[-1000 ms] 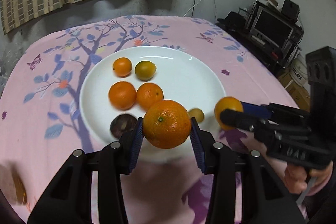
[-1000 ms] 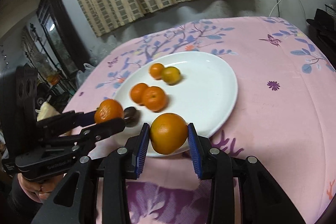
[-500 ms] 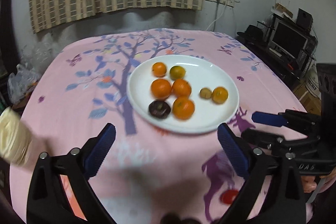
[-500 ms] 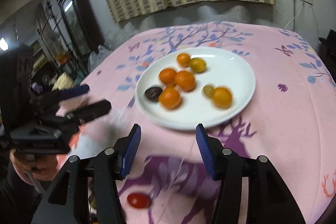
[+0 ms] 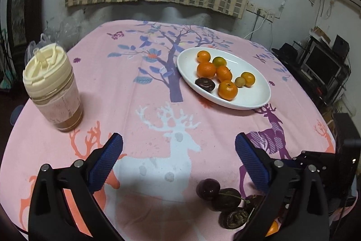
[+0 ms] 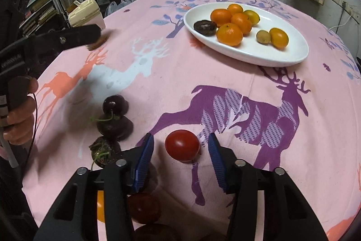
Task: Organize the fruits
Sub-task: 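Grasp a red tomato with the right tool while the left grasps a dark cherry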
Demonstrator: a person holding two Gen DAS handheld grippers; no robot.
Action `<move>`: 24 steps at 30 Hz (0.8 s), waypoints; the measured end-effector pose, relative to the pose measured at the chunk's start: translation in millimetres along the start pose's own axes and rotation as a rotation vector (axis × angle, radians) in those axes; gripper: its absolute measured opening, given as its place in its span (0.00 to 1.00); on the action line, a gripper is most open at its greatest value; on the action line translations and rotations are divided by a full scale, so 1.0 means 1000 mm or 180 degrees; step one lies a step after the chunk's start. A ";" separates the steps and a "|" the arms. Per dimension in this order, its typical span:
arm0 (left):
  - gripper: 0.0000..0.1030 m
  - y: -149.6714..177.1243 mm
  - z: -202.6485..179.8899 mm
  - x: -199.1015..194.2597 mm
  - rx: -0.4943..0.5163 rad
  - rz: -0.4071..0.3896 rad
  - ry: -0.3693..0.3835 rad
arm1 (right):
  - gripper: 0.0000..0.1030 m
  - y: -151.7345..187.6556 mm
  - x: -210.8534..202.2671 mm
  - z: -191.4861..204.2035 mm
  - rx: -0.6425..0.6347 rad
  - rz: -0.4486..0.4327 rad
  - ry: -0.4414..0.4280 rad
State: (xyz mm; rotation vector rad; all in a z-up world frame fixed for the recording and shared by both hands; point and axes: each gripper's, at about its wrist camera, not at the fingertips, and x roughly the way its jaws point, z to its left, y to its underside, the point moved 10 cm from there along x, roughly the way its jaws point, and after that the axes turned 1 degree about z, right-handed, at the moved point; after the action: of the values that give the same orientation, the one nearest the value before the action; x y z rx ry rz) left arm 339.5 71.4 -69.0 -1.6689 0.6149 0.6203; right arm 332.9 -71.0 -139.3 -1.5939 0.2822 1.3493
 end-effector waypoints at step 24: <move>0.43 0.070 -0.027 0.024 0.0441 0.0869 0.0854 | 0.31 -0.008 -0.011 -0.021 0.0355 -0.0161 -0.0100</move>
State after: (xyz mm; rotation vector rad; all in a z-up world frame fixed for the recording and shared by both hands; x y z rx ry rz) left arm 310.2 31.2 -130.2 -1.5614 1.0688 0.5360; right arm 348.1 -87.8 -128.2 -1.4767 0.2910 1.2965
